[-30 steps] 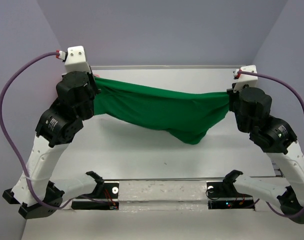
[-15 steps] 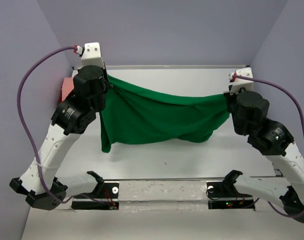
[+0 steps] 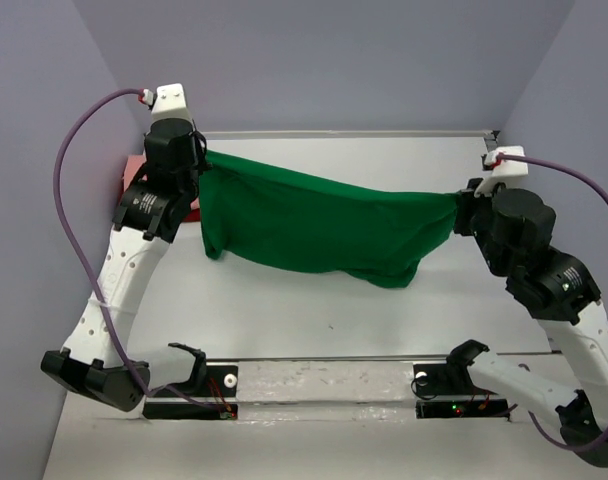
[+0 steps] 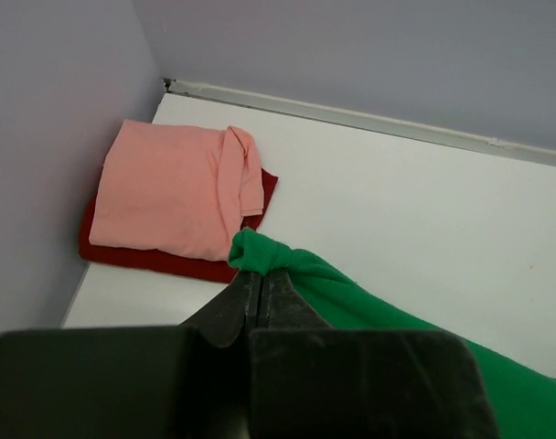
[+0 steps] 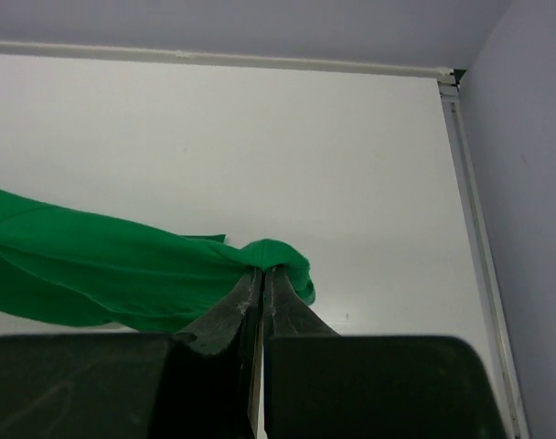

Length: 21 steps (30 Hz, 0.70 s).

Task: Fold and stack the t-shirts
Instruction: Flatten the tshirt out

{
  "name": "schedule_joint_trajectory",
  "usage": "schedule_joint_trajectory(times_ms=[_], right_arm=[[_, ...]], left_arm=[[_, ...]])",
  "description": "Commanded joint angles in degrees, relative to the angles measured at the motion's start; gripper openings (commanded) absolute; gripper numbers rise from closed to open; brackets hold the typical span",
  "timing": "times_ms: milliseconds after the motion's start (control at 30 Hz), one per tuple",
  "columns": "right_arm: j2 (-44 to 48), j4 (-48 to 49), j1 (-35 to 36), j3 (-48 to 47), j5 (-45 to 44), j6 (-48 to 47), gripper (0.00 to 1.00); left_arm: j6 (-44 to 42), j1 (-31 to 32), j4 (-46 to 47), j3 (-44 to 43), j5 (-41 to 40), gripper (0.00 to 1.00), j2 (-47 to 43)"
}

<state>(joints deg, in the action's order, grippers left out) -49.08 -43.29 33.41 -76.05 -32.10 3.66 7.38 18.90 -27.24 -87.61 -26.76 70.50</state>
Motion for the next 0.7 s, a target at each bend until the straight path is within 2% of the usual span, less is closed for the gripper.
schedule_joint_trajectory(times_ms=[0,100,233,400,433,500,600,667], right_arm=[[1.53,1.28,-1.24,-4.17,-5.49,4.34,0.0],[-1.45,1.36,-1.24,-7.61,-23.03,2.32,0.0],[-2.6,2.24,-3.52,-8.24,-30.99,1.88,0.0],[-0.4,7.16,-4.05,-4.19,-23.81,-1.72,0.0],[-0.32,7.08,-4.05,-4.63,-17.28,-2.08,0.0],[2.56,7.25,-4.05,-6.03,-7.59,-1.64,0.0],[3.2,8.49,-4.05,-9.19,-2.19,-3.03,0.0],[0.5,6.91,-4.05,-15.07,3.06,-5.15,0.0]], left_arm=[[0.18,-0.09,3.51,0.43,-1.1,0.0,-4.4],[0.18,-0.09,2.81,-0.19,-1.01,0.0,-3.53],[0.36,-0.17,3.16,-0.28,-1.01,0.0,-3.53],[0.27,-0.09,3.25,-1.16,0.3,0.0,-3.09],[0.27,-0.09,3.42,-1.24,0.57,0.0,-3.09],[0.27,-0.17,3.43,-1.16,0.75,0.0,-3.0],[0.36,0.0,3.34,-1.16,0.92,0.0,-3.0],[0.36,0.0,3.43,-1.07,1.01,0.0,-3.09]])
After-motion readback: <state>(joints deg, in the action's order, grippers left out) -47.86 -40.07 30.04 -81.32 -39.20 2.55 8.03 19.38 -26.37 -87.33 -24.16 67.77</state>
